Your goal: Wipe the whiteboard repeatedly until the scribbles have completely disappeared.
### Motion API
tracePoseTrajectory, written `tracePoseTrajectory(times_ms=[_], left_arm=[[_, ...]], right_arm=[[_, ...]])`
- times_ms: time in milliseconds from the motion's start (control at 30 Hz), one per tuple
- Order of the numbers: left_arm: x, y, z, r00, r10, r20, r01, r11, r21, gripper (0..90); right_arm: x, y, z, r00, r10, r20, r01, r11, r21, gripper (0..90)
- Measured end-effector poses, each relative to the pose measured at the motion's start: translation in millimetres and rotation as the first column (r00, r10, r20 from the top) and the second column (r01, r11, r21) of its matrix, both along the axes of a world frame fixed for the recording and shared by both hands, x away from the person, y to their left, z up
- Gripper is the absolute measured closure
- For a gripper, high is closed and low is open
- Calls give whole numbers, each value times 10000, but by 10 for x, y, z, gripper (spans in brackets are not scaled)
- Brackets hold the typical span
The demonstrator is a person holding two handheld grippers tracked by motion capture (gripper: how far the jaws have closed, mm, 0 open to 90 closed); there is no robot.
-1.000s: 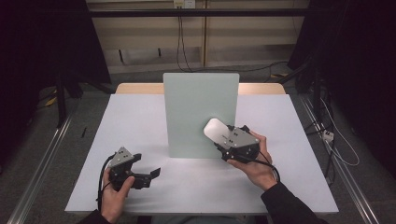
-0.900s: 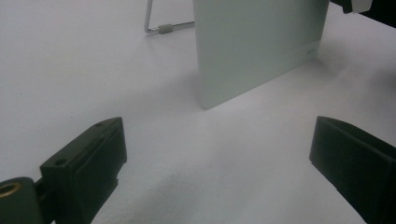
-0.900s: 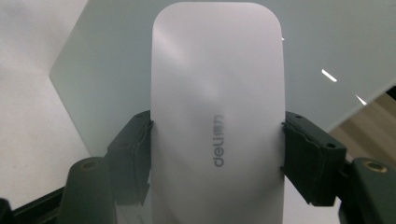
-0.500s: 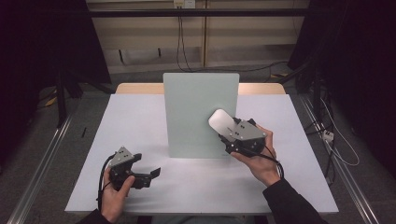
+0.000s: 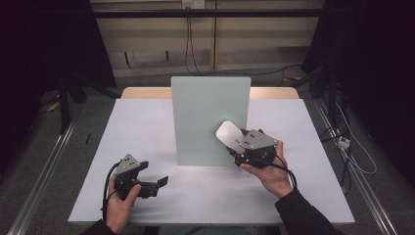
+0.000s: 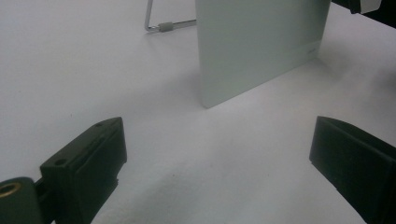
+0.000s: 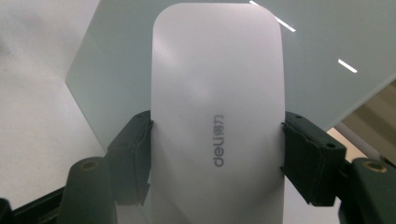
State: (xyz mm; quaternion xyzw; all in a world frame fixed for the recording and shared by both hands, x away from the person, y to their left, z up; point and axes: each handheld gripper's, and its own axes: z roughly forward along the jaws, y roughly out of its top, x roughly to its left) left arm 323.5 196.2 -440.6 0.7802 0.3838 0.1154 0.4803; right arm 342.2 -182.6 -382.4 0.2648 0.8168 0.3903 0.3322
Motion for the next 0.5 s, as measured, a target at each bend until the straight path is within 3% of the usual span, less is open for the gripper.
tracePoseTrajectory(times_ms=[133,500], left_arm=[[2,-4,2,10000,-6,-1,6,10000,31,40],[-12,-16,14,10000,-12,58,12,10000,28,40]], right_arm=[[-35,-30,1,9999,76,-95,-73,9995,296,316],[-112,-55,-29,9979,295,-584,-273,9989,372,316]])
